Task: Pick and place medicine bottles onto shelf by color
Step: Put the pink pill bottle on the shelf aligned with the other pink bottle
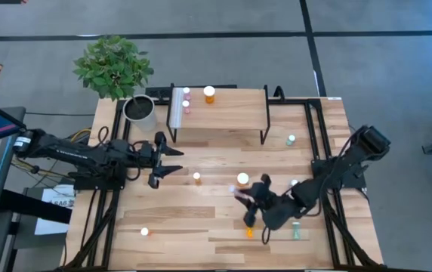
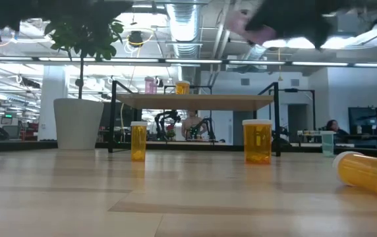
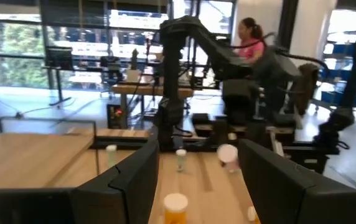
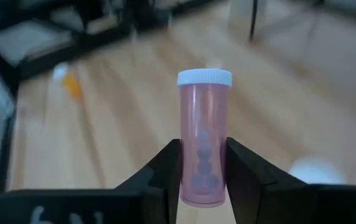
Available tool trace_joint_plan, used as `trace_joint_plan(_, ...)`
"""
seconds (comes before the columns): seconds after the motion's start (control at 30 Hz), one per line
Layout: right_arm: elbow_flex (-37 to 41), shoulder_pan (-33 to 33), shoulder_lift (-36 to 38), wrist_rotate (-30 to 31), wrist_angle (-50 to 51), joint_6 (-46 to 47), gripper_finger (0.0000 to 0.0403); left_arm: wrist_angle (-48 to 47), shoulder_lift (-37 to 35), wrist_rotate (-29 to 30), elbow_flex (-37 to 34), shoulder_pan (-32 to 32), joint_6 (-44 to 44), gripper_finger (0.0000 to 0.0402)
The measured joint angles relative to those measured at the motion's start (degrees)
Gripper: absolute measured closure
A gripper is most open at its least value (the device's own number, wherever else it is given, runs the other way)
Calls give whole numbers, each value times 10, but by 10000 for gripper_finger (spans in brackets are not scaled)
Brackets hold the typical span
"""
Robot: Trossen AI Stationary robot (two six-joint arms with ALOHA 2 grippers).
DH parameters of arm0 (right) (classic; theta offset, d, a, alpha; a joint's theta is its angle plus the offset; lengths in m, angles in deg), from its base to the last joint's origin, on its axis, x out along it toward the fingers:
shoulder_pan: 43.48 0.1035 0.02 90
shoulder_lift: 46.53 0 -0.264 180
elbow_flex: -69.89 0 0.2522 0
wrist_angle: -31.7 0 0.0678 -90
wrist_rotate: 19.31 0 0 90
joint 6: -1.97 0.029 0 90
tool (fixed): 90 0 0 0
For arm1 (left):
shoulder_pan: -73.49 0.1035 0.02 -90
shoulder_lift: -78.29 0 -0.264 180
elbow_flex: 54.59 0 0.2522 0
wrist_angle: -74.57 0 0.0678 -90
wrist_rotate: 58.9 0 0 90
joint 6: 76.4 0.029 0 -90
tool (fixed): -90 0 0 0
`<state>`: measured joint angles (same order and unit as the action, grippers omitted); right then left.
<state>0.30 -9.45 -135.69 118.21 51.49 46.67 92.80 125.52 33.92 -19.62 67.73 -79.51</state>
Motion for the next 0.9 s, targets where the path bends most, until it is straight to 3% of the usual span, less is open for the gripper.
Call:
trace_joint_plan(0.17,0,-41,-1,-8,-179,-201,281,-114,48,-21,98,0,14,179)
trace_joint_plan(0.33,0,-73,-9,-54,-280,-311,280,-181,102,-31,176,0,26,157)
trace_joint_plan(0.67,0,-91,-13,-100,-319,-348,280,-196,212,-68,247,0,29,110)
trace_joint_plan(0.9,0,-90,-13,-99,-313,-347,280,-184,252,-76,271,0,29,114)
